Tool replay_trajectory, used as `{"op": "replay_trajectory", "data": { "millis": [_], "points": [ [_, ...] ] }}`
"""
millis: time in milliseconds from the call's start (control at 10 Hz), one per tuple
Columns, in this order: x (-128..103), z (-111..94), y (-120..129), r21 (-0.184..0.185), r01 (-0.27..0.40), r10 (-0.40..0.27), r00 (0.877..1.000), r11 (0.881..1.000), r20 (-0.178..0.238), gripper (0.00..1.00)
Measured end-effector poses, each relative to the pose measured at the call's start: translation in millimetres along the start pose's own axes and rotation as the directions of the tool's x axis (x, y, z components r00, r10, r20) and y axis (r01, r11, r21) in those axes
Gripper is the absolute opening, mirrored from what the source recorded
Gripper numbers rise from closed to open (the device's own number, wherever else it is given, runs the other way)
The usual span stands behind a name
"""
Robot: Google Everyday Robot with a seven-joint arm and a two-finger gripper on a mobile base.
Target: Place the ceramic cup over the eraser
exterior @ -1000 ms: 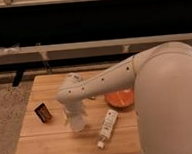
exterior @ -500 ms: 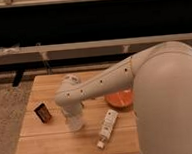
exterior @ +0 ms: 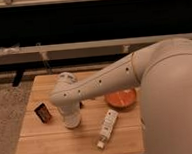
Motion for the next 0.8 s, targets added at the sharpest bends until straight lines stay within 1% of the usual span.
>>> {"op": "replay_trajectory", "data": {
  "millis": [100, 300, 500, 600, 800],
  "points": [
    [-1.5, -6.9, 2.7, -0.002, 0.013, -0.013, 1.0, 1.0, 0.007, 0.0],
    [-5.3, -32.9, 12.7, 0.001, 0.055, -0.055, 0.998, 0.998, 0.025, 0.0],
    [-11.5, -54.0, 23.0, 0.014, 0.097, -0.097, 0.995, 0.995, 0.038, 0.0],
    [-15.8, -58.2, 30.7, 0.017, 0.116, -0.117, 0.992, 0.993, 0.04, 0.0],
    [-20.6, -55.9, 37.3, 0.021, 0.134, -0.134, 0.99, 0.991, 0.037, 0.0]
  ]
}}
